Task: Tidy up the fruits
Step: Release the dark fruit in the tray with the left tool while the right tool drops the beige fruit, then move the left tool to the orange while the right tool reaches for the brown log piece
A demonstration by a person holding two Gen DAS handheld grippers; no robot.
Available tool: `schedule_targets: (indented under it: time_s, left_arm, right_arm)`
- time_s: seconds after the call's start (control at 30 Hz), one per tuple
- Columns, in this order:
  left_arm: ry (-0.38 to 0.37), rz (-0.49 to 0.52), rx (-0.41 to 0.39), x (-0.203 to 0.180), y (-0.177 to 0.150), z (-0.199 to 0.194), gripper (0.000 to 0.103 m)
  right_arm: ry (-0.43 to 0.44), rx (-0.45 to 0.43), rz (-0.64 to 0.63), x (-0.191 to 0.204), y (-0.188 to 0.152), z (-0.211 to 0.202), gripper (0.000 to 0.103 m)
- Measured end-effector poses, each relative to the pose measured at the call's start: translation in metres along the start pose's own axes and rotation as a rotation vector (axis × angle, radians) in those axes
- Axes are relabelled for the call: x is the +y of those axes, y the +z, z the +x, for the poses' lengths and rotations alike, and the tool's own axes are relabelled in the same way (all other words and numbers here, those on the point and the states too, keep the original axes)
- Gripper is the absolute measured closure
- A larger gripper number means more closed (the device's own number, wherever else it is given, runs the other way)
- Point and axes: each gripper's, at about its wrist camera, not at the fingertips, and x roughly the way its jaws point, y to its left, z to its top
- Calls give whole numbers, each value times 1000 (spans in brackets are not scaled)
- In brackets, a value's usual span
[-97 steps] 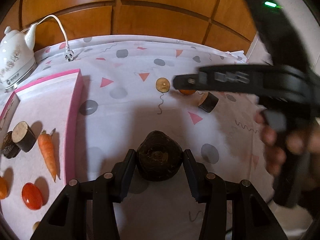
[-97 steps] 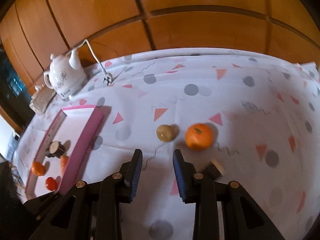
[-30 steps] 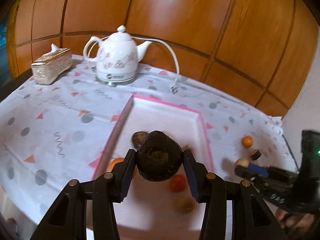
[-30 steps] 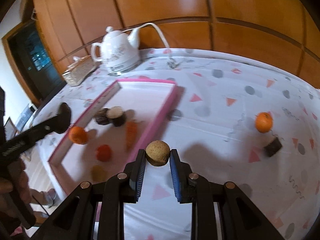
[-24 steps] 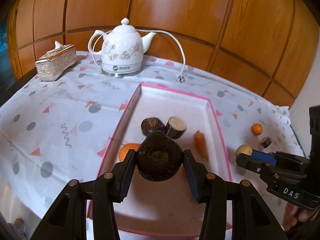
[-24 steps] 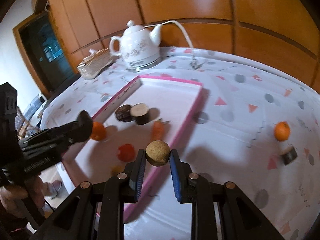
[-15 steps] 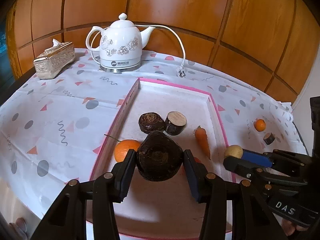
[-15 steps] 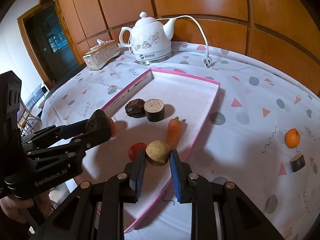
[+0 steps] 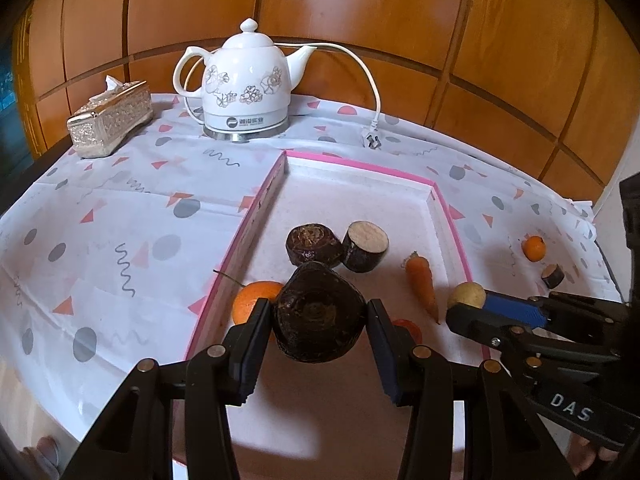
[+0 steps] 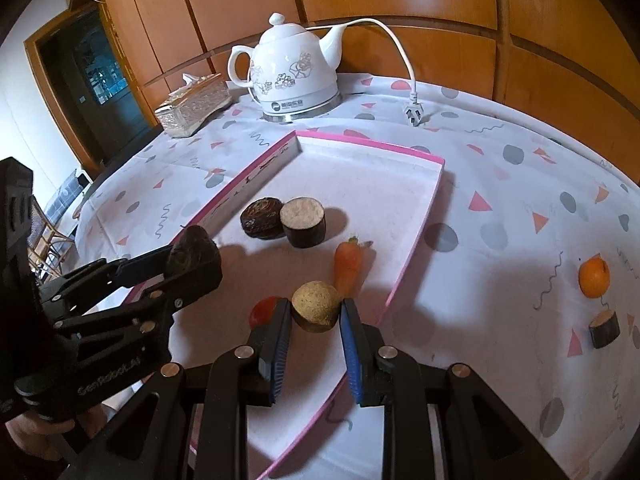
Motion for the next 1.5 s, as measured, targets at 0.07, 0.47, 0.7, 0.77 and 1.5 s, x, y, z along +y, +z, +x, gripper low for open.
schedule_targets:
  time_s: [0.07, 0.47, 0.7, 0.77, 1.5]
  left_arm:
    - [10, 2, -5, 1, 1, 2, 54]
    - [26, 2, -43, -3, 12, -2, 41]
    - [6, 27, -64, -15, 15, -14, 41]
    - [-4, 43, -69, -21, 16, -17, 41]
    - [-217, 264, -21, -151, 22, 3, 40]
  right_arm:
    - [3, 9, 12, 0, 0, 2, 78]
    - [-9, -15, 19, 2, -11, -8, 77]
    - [-31, -76, 89, -15, -19, -35, 73]
    - [-56, -97, 123, -27, -22, -45, 73]
    - [-335, -134, 524, -188, -75, -88, 67]
